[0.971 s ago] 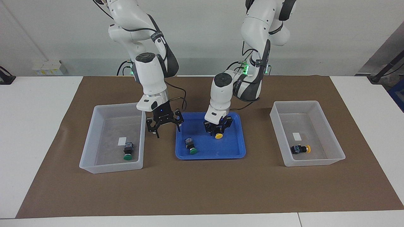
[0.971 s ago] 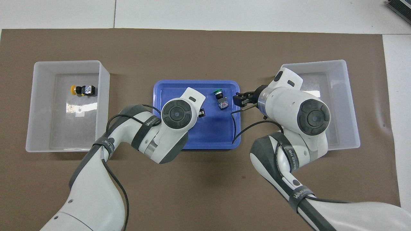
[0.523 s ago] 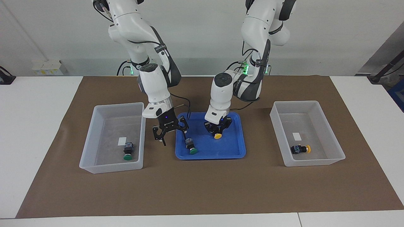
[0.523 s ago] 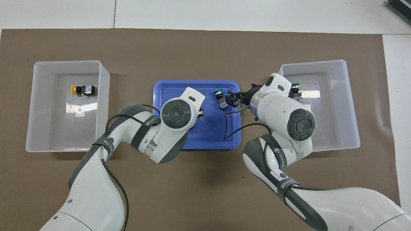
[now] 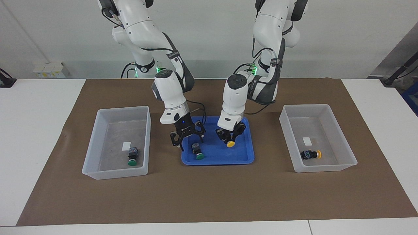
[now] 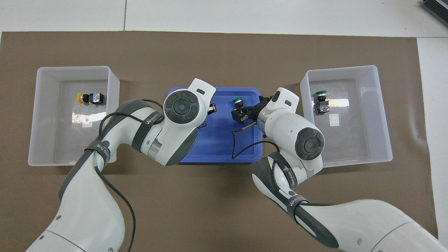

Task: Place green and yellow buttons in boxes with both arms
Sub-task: 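Carry the yellow button to the box while the right gripper lifts the green button, then release the yellow button while the right gripper carries the green button to the box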

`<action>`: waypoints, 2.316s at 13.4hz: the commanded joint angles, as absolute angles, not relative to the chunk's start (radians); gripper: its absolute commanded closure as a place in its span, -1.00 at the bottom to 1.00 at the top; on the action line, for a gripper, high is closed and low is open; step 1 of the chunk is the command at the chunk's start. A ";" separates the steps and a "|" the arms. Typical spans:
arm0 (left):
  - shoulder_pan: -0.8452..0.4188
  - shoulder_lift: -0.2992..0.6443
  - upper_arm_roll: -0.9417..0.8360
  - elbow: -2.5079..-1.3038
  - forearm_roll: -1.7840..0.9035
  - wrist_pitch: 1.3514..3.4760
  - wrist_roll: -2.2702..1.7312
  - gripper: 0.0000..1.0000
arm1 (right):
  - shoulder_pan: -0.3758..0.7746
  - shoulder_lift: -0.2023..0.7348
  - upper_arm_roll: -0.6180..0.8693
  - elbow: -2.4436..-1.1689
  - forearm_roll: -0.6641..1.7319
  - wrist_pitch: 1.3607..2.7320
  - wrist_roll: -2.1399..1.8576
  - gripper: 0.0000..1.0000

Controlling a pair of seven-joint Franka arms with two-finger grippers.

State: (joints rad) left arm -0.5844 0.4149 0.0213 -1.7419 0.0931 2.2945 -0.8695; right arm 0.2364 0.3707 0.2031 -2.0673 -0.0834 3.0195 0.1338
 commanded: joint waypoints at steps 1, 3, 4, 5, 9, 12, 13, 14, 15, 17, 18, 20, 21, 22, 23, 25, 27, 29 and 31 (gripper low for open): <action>-0.543 0.459 0.015 -1.602 0.114 2.185 -0.839 1.00 | 0.250 0.417 0.198 -2.057 -0.086 3.106 0.133 -1.00; -0.493 0.450 0.012 -1.572 0.103 2.155 -0.781 1.00 | 0.258 0.425 0.198 -2.091 -0.086 3.134 0.133 -1.00; -0.453 0.440 0.008 -1.572 0.101 2.139 -0.743 1.00 | 0.258 0.425 0.196 -2.094 -0.086 3.132 0.133 -1.00; -0.415 0.436 -0.003 -1.568 0.101 2.111 -0.694 1.00 | 0.258 0.425 0.198 -2.094 -0.086 3.132 0.132 -1.00; -0.270 0.420 -0.005 -1.490 0.066 1.978 -0.456 1.00 | 0.270 0.439 0.196 -2.095 -0.084 3.128 0.133 -0.85; -0.165 0.403 -0.002 -1.483 0.057 1.951 -0.286 1.00 | 0.264 0.439 0.198 -2.095 -0.086 3.120 0.130 0.99; -0.135 0.396 0.005 -1.485 0.055 1.953 -0.225 1.00 | 0.261 0.434 0.196 -2.095 -0.086 3.116 0.130 1.00; -0.105 0.394 0.006 -1.491 0.046 1.959 -0.163 1.00 | 0.259 0.431 0.196 -2.094 -0.086 3.103 0.129 1.00; -0.080 0.387 0.009 -1.499 0.043 1.959 -0.093 1.00 | 0.259 0.426 0.196 -2.092 -0.087 3.096 0.127 1.00; -0.025 0.384 0.011 -1.509 0.041 1.959 -0.002 1.00 | 0.256 0.402 0.196 -2.082 -0.086 3.039 0.129 1.00; 0.001 0.374 0.011 -1.537 0.041 1.974 0.052 1.00 | 0.255 0.375 0.196 -2.057 -0.083 2.954 0.135 1.00; 0.050 0.351 0.011 -1.597 0.041 2.020 0.147 1.00 | 0.232 0.292 0.196 -2.005 -0.071 2.770 0.205 1.00; 0.069 0.329 0.012 -1.665 0.041 2.076 0.179 1.00 | 0.204 0.257 0.198 -1.979 -0.074 2.687 0.215 1.00; 0.083 0.305 0.012 -1.733 0.041 2.132 0.193 1.00 | 0.169 0.233 0.198 -1.968 -0.081 2.653 0.209 1.00; 0.084 0.287 0.014 -1.788 0.041 2.175 0.193 1.00 | 0.134 0.213 0.199 -1.976 -0.086 2.652 0.201 1.00; 0.098 0.273 0.015 -1.854 0.041 2.216 0.193 1.00 | 0.048 0.189 0.201 -1.994 -0.086 2.649 0.132 1.00; 0.106 0.270 0.015 -1.903 0.041 2.253 0.196 1.00 | -0.030 0.164 0.202 -2.032 -0.084 2.658 0.042 1.00; 0.106 0.256 0.015 -1.959 0.041 2.301 0.196 1.00 | -0.087 0.141 0.202 -2.068 -0.084 2.661 0.012 1.00; 0.097 0.253 0.015 -1.970 0.041 2.304 0.193 1.00 | -0.113 0.132 0.202 -2.086 -0.084 2.660 0.011 1.00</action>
State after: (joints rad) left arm 0.0983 0.3031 0.0164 -1.9117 0.0555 2.2757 0.1762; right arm -0.0910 0.1781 0.1886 -2.0315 -0.0841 2.6462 0.0249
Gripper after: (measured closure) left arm 0.586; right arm 0.612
